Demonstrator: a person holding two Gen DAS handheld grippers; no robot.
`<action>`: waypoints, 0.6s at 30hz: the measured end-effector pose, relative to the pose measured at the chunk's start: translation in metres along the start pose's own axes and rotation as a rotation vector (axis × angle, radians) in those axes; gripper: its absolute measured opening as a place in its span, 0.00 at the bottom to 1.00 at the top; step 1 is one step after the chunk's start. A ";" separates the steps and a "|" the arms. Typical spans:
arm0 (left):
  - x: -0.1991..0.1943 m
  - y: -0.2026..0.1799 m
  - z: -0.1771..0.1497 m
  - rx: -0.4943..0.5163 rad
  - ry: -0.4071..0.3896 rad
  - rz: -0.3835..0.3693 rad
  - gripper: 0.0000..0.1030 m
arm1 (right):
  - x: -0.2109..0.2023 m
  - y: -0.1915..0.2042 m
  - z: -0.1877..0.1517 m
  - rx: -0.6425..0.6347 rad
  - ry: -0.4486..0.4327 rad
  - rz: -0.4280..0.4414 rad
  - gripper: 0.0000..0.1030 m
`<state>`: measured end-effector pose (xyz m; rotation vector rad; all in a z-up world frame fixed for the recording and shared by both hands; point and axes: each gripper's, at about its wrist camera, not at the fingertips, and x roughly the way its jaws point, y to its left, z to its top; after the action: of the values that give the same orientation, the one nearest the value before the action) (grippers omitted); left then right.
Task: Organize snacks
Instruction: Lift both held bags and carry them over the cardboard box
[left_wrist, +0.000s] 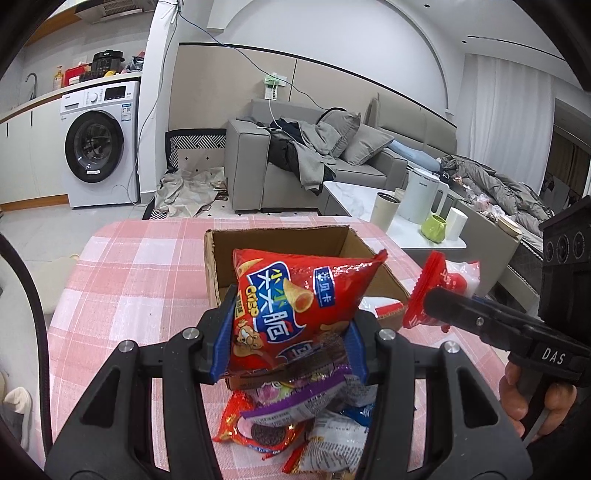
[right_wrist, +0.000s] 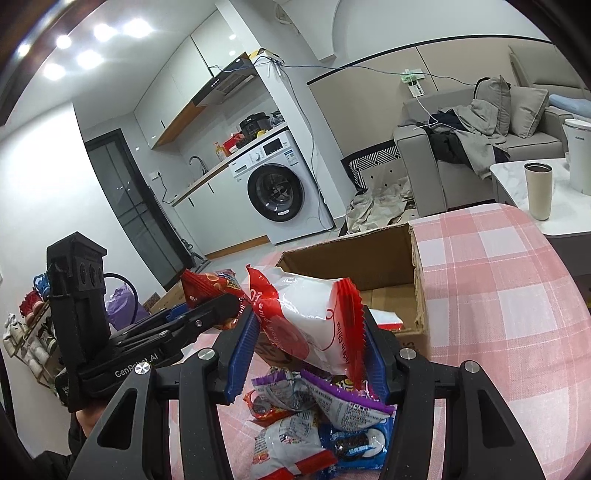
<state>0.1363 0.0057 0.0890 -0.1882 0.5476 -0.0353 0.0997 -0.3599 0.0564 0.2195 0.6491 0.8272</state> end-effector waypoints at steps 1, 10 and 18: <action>0.002 0.000 0.002 0.000 0.001 0.001 0.46 | 0.002 0.000 0.001 -0.003 0.003 -0.004 0.52; 0.029 0.005 0.007 -0.005 0.022 0.011 0.46 | 0.022 -0.011 0.011 0.012 0.040 -0.024 0.52; 0.056 0.003 0.009 -0.010 0.035 0.015 0.46 | 0.041 -0.025 0.018 0.048 0.062 -0.014 0.52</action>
<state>0.1890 0.0058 0.0669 -0.1936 0.5844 -0.0210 0.1470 -0.3448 0.0416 0.2333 0.7281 0.8085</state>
